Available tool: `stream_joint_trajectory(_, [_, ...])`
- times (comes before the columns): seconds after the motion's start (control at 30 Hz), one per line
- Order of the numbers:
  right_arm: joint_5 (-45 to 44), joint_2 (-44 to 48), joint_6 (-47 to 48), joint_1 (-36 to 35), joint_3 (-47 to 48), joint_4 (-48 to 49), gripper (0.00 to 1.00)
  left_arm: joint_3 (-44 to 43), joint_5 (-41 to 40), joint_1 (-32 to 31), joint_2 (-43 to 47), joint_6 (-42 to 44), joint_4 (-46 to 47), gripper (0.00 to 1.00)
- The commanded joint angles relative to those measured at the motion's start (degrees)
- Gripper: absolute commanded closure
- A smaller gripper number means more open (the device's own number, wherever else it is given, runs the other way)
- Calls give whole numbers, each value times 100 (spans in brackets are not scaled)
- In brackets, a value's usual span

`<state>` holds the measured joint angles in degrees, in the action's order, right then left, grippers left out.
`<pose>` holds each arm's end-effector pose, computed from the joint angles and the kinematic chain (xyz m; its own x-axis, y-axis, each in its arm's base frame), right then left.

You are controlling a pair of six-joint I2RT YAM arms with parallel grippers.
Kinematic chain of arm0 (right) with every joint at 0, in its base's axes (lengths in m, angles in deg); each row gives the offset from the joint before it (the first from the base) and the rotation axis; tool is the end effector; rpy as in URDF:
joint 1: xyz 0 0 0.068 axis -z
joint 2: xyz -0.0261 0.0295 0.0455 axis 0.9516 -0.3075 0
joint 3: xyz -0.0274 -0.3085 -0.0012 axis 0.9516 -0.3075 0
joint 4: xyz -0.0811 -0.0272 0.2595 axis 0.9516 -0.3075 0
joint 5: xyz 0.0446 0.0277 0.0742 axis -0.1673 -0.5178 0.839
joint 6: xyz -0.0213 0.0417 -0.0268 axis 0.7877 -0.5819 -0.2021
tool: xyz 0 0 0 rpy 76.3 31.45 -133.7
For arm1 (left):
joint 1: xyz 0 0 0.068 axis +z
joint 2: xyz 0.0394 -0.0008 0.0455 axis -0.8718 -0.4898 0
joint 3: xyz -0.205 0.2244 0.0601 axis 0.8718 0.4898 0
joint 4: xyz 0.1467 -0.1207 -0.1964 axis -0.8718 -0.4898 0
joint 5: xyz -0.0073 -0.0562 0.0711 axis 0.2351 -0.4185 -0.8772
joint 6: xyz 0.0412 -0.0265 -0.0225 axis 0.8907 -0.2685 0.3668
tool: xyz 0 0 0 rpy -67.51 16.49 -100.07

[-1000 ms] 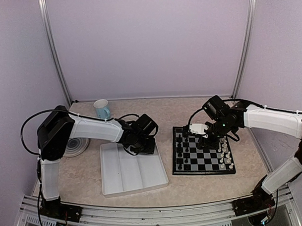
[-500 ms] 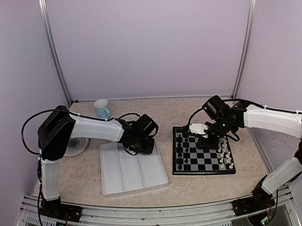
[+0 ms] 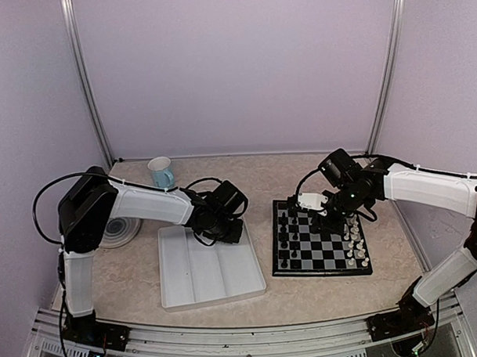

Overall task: Set up the chess pieces on the board
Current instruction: Pick up the chess pile from the storage box, then pick up the knight from the chess pile.

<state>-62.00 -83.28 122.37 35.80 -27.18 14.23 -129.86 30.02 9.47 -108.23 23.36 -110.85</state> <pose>0.2343 0.1769 0.2724 -0.2538 -0.8672 -0.4284 -0.9207 0.3524 -0.1679 0.2934 -0.3548 0.1637 -0.8254 0.2547 -0.5038 0.3528 0.9294 -0.1081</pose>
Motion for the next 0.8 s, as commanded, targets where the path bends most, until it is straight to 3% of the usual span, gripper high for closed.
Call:
stream_joint_trajectory(0.0, [149,-54,-160,60,431,358,71,588,89,-5,583,381,82,100])
stream_joint_trajectory(0.17, [921,-195,-664,343,1017,675,71,1248,-284,-415,1670,947,849,100])
stream_joint_trajectory(0.37, [2936,-636,-1590,719,1768,579,64,1764,-541,-1043,2542,1639,1909,100])
stream_joint_trajectory(0.57, [4733,-1253,-1911,799,2181,-32,56,1581,-743,-1465,2652,1998,2060,100])
stream_joint_trajectory(0.77, [5885,-1433,-2163,816,1981,-116,47,1370,-780,-1601,2512,2117,2063,100])
